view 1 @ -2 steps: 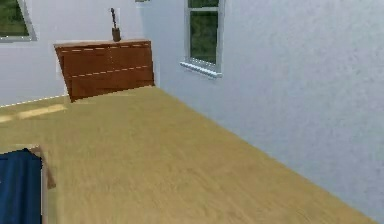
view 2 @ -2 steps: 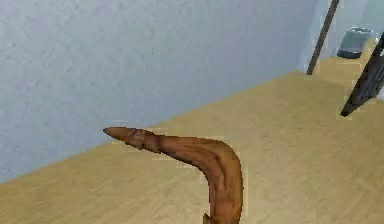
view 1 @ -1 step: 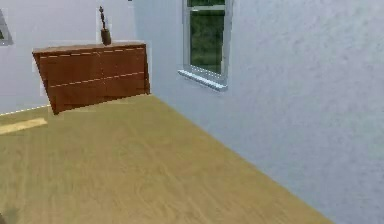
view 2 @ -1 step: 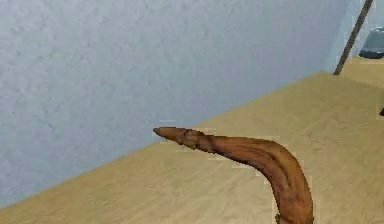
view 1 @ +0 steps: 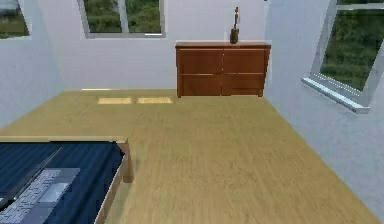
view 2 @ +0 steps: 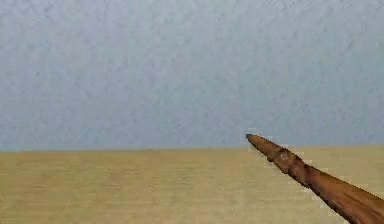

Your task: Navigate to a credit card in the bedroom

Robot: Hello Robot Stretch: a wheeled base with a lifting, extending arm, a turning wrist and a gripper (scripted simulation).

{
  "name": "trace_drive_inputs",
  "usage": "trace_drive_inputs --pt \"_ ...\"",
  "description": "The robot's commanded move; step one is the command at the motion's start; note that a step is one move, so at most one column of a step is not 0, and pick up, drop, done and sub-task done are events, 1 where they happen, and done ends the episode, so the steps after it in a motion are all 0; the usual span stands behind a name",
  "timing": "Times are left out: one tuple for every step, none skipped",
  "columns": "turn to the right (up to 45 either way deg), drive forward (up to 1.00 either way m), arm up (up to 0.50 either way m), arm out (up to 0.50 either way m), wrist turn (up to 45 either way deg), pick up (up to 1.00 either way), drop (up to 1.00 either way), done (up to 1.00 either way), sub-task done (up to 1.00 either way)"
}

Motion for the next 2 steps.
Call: trace_drive_inputs --pt "0.0 1.00 0.00 0.00 0.0 0.00 0.00 0.00 0.00" --pt "-3.0 0.00 0.00 0.00 0.0 0.00 0.00 0.00 0.00"
